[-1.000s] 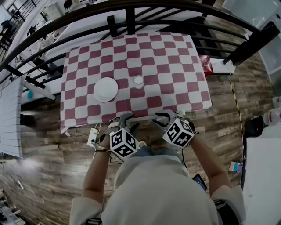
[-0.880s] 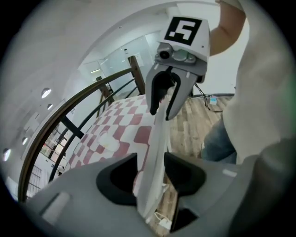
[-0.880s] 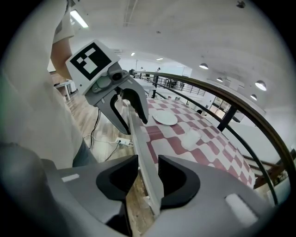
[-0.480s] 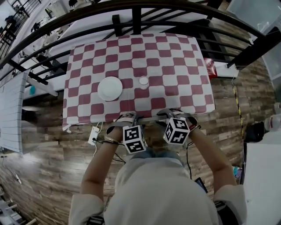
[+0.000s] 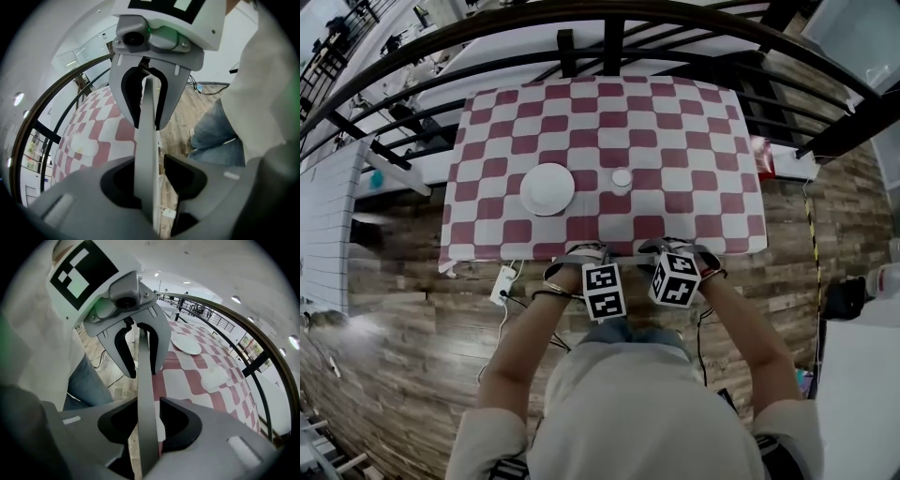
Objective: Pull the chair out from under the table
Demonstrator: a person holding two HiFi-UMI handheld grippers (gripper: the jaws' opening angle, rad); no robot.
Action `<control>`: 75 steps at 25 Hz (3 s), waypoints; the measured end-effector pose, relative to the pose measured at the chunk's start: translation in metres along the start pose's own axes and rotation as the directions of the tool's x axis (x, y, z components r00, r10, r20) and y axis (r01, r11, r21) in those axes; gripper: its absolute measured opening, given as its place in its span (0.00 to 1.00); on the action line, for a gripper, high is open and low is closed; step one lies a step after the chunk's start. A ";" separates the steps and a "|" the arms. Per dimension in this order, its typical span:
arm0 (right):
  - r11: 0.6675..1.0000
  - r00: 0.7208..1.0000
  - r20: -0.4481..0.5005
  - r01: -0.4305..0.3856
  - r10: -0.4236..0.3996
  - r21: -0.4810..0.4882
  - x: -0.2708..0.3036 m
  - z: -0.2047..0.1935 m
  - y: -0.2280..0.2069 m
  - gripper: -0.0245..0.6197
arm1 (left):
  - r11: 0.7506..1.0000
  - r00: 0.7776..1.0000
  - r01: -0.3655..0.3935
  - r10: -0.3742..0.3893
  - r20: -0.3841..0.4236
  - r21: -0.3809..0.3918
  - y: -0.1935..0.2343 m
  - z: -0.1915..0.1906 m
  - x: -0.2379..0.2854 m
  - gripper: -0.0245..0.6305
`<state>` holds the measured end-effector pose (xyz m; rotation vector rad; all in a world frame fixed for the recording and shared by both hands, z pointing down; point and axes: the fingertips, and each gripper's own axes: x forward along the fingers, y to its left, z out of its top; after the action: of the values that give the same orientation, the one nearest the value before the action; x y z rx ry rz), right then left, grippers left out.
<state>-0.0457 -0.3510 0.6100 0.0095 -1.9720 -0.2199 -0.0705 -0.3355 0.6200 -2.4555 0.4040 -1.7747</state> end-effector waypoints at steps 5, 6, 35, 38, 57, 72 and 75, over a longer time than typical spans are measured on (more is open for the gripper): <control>0.999 0.999 -0.029 -0.032 0.032 0.002 0.006 -0.003 0.000 0.23 | 1.000 1.000 0.017 -0.017 -0.026 0.006 0.002 0.001 0.006 0.25; 0.999 0.999 -0.032 -0.039 0.039 0.002 0.007 -0.003 0.001 0.23 | 1.000 0.999 0.022 -0.022 -0.026 -0.001 0.003 0.001 0.006 0.24; 0.992 0.992 -0.055 -0.118 0.116 -0.048 0.027 0.008 0.007 0.15 | 0.990 0.988 0.139 -0.139 -0.064 -0.002 0.000 0.000 0.023 0.16; 0.993 0.994 -0.055 -0.100 0.097 -0.060 0.028 0.008 0.004 0.15 | 0.990 0.988 0.138 -0.138 -0.063 -0.004 0.001 0.000 0.024 0.16; 0.992 0.994 -0.053 -0.098 0.095 -0.073 0.026 0.010 0.008 0.15 | 0.991 0.989 0.136 -0.136 -0.062 0.000 0.000 0.000 0.023 0.15; 0.993 0.995 -0.060 -0.088 0.084 -0.073 0.029 0.006 0.002 0.15 | 0.991 0.989 0.133 -0.133 -0.062 0.003 0.001 0.001 0.024 0.15; 0.993 0.994 -0.052 -0.100 0.097 -0.064 0.028 0.008 0.004 0.15 | 0.991 0.990 0.130 -0.129 -0.064 0.009 0.002 0.001 0.024 0.15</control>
<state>-0.0641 -0.3486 0.6328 -0.1241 -1.9103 -0.2186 -0.0632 -0.3436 0.6416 -2.4742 0.2407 -1.9017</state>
